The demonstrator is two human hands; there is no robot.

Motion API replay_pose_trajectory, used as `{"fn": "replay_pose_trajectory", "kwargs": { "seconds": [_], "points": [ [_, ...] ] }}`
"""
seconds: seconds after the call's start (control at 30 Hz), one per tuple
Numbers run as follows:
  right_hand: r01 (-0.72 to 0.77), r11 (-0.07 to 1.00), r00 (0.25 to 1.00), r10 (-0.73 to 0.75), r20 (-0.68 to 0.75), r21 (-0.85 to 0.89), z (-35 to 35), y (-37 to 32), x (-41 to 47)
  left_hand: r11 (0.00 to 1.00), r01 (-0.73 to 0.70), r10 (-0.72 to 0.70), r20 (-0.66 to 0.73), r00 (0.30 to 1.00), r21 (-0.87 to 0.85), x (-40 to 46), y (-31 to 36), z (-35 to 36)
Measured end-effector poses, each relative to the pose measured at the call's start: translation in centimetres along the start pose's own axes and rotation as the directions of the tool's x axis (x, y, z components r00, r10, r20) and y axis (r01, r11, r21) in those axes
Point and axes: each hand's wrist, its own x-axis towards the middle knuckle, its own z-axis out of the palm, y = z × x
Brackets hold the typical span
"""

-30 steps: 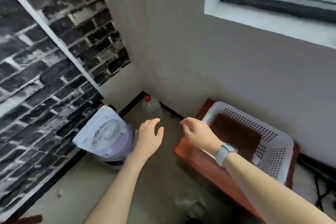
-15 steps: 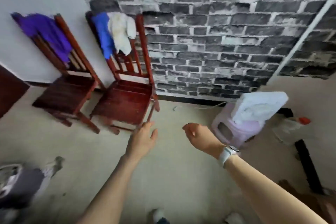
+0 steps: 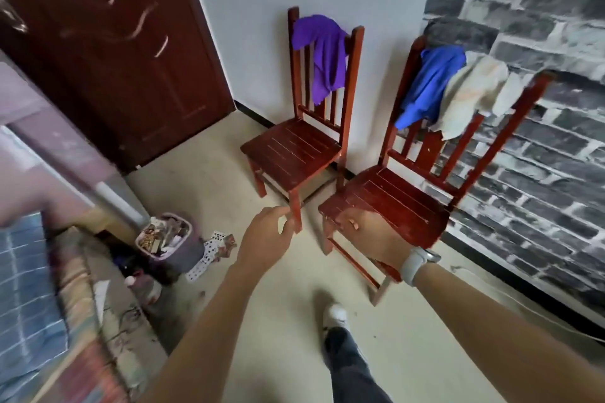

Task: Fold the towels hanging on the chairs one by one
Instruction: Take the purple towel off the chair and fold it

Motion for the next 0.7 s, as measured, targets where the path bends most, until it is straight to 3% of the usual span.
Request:
{"fn": "replay_pose_trajectory", "kwargs": {
  "seconds": [0.23,0.43,0.7],
  "points": [
    [0.073,0.997,0.997,-0.072,-0.019,0.033,-5.1,-2.7,19.9,1.0,0.019,-0.017,-0.044,0.999,0.024,19.3,-0.8,-5.4],
    [0.101,0.993,0.987,-0.092,-0.132,0.059,-10.9,-5.9,34.7,1.0,-0.022,0.022,-0.072,0.997,-0.003,34.7,1.0,-11.1],
    [-0.014,0.997,0.943,0.039,-0.331,0.078,-15.3,-5.9,49.6,0.99,-0.141,0.141,-0.008,0.99,0.003,52.3,0.4,-12.5]
  ]
}}
